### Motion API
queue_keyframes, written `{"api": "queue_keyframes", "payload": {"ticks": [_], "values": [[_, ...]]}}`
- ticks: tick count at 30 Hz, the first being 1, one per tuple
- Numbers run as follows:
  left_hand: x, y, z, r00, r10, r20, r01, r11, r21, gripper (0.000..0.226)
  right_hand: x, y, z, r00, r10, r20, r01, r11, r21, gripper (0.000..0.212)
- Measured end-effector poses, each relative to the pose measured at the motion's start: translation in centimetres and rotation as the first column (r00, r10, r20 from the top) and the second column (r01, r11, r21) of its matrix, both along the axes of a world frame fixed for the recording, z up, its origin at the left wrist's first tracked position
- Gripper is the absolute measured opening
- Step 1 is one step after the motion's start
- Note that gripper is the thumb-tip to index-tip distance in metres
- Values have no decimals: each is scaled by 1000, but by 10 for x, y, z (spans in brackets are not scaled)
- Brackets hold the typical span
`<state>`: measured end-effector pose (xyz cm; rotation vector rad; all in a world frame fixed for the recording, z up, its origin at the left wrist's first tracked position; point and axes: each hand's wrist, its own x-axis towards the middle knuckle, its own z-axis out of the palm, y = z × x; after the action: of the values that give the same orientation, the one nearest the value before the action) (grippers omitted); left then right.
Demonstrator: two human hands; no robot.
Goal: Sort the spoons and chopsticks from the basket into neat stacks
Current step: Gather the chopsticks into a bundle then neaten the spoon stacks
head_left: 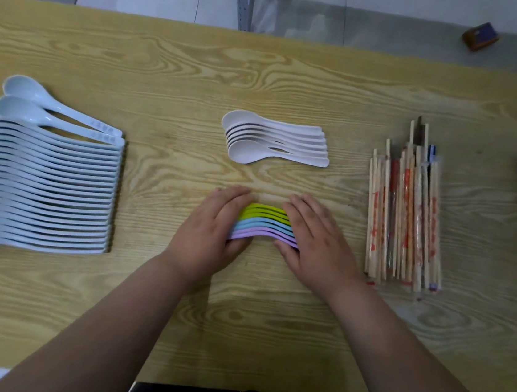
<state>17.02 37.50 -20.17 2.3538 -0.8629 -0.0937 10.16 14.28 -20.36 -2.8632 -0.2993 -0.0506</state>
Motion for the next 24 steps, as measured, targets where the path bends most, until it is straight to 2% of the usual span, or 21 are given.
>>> {"api": "queue_keyframes", "payload": {"ticks": [5,12,17,21,24], "values": [[3,-8,3,998,68,14,-68,998,-6,58,6,-5,1,1000,-16,-14,16,1000,6,62],[1,-7,-1,998,58,16,-57,998,-13,56,1,-7,-2,1000,-11,11,11,1000,16,64],[-2,-8,-5,992,126,33,-125,992,-21,63,0,-8,1,1000,-30,6,29,997,68,68],[-2,-7,-5,980,192,43,-192,981,-14,72,-1,-9,-1,996,-59,69,51,993,104,65],[-2,-9,-4,979,190,71,-191,982,-2,75,-1,-8,-2,995,-71,73,63,992,112,68]]}}
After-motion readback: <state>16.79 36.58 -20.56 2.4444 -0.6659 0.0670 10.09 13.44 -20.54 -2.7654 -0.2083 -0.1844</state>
